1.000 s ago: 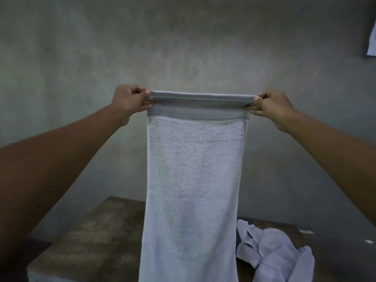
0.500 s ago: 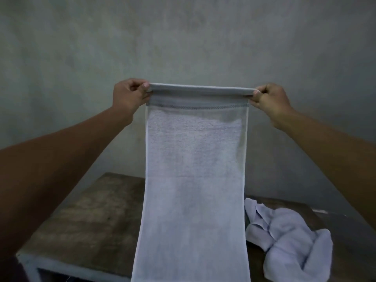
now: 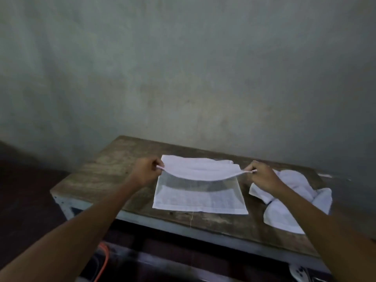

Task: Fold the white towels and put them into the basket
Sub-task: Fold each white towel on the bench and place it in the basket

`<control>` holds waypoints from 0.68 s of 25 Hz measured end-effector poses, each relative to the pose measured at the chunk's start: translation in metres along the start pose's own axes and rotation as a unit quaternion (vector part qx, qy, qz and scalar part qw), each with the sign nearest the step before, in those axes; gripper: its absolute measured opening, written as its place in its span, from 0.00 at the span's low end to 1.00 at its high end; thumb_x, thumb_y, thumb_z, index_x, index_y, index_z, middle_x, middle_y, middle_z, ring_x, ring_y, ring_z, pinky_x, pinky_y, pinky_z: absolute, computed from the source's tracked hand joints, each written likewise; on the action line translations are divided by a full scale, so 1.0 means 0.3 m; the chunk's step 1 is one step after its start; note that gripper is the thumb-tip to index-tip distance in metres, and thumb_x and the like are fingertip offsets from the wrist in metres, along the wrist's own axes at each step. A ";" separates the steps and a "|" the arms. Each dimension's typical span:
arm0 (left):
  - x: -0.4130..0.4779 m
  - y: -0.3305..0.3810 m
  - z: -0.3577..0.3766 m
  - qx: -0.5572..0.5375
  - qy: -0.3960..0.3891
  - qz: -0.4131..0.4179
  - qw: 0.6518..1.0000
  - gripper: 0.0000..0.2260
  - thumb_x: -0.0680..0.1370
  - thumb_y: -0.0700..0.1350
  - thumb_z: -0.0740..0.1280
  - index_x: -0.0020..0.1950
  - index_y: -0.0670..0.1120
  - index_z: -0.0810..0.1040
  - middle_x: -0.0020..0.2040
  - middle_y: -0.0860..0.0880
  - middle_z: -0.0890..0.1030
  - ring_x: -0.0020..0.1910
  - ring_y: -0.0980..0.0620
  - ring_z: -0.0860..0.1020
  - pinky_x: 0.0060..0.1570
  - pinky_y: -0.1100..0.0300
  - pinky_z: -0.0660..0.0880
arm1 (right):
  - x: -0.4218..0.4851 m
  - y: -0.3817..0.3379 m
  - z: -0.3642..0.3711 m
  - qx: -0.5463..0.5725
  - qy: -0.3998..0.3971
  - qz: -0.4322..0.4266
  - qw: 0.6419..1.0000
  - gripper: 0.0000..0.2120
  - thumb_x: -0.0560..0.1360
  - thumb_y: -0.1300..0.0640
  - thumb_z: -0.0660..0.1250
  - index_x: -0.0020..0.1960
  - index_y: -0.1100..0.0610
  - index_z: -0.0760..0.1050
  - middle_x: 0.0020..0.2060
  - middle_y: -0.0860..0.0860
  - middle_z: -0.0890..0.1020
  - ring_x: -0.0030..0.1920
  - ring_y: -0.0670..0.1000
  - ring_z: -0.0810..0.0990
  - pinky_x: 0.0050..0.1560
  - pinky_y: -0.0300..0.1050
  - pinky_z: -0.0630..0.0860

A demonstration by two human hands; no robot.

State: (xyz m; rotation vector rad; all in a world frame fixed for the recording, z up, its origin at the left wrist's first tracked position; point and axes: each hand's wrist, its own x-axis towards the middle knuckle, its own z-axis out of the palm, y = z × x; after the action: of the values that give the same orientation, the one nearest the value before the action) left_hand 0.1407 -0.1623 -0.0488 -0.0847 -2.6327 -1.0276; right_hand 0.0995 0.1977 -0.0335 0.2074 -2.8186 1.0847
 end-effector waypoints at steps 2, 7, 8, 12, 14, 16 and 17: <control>-0.084 -0.114 0.091 0.011 -0.047 -0.029 0.998 0.15 0.68 0.37 0.69 0.31 0.57 0.75 0.34 0.48 0.82 0.38 0.60 0.78 0.35 0.68 0.70 | -0.063 0.089 0.107 -0.026 -0.038 -0.001 0.999 0.17 0.71 0.68 0.67 0.32 0.48 0.71 0.37 0.52 0.80 0.41 0.52 0.77 0.40 0.40 0.69; -0.142 -0.221 0.142 0.046 -0.115 -0.009 0.992 0.08 0.62 0.44 0.63 0.38 0.50 0.80 0.31 0.55 0.79 0.35 0.65 0.76 0.35 0.71 0.68 | -0.116 0.197 0.207 -0.052 -0.061 -0.033 0.996 0.13 0.69 0.69 0.68 0.35 0.52 0.74 0.39 0.54 0.81 0.41 0.52 0.78 0.39 0.29 0.69; -0.139 -0.218 0.140 0.060 -0.128 0.007 0.990 0.10 0.62 0.44 0.63 0.39 0.46 0.81 0.31 0.59 0.77 0.34 0.66 0.75 0.34 0.74 0.66 | -0.115 0.196 0.204 -0.062 -0.066 -0.045 0.995 0.10 0.69 0.68 0.68 0.36 0.54 0.75 0.39 0.53 0.81 0.41 0.51 0.78 0.41 0.29 0.70; -0.140 -0.225 0.141 0.122 -0.162 0.057 0.978 0.10 0.64 0.43 0.64 0.42 0.44 0.80 0.35 0.49 0.81 0.35 0.50 0.79 0.37 0.65 0.68 | -0.108 0.207 0.193 -0.111 -0.117 -0.091 0.983 0.12 0.70 0.63 0.70 0.36 0.47 0.73 0.38 0.46 0.78 0.42 0.50 0.78 0.44 0.44 0.74; -0.134 -0.218 0.134 0.124 -0.135 0.059 0.981 0.07 0.67 0.41 0.67 0.43 0.43 0.80 0.37 0.45 0.82 0.37 0.46 0.79 0.38 0.61 0.69 | -0.109 0.207 0.184 -0.124 -0.093 -0.113 0.981 0.13 0.71 0.62 0.70 0.35 0.47 0.72 0.38 0.47 0.77 0.41 0.51 0.77 0.43 0.48 0.74; -0.130 -0.206 0.119 0.068 -0.059 0.040 0.995 0.06 0.68 0.42 0.67 0.42 0.43 0.80 0.37 0.45 0.82 0.37 0.45 0.79 0.39 0.58 0.72 | -0.110 0.205 0.175 -0.112 -0.015 -0.124 0.986 0.07 0.72 0.64 0.68 0.38 0.54 0.75 0.38 0.48 0.77 0.41 0.51 0.76 0.42 0.48 0.73; -0.130 -0.206 0.111 0.052 -0.027 0.030 0.998 0.06 0.69 0.44 0.66 0.41 0.44 0.80 0.38 0.46 0.82 0.38 0.45 0.80 0.40 0.56 0.75 | -0.113 0.210 0.171 -0.115 0.021 -0.133 0.984 0.04 0.72 0.64 0.68 0.40 0.56 0.76 0.39 0.48 0.77 0.41 0.50 0.75 0.41 0.48 0.73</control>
State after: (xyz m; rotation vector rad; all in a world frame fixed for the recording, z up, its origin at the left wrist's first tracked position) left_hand 0.1585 -0.1836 -0.1243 -0.1698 -2.7082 -0.8799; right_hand 0.1194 0.2124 -0.1182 0.5125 -2.7465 0.6937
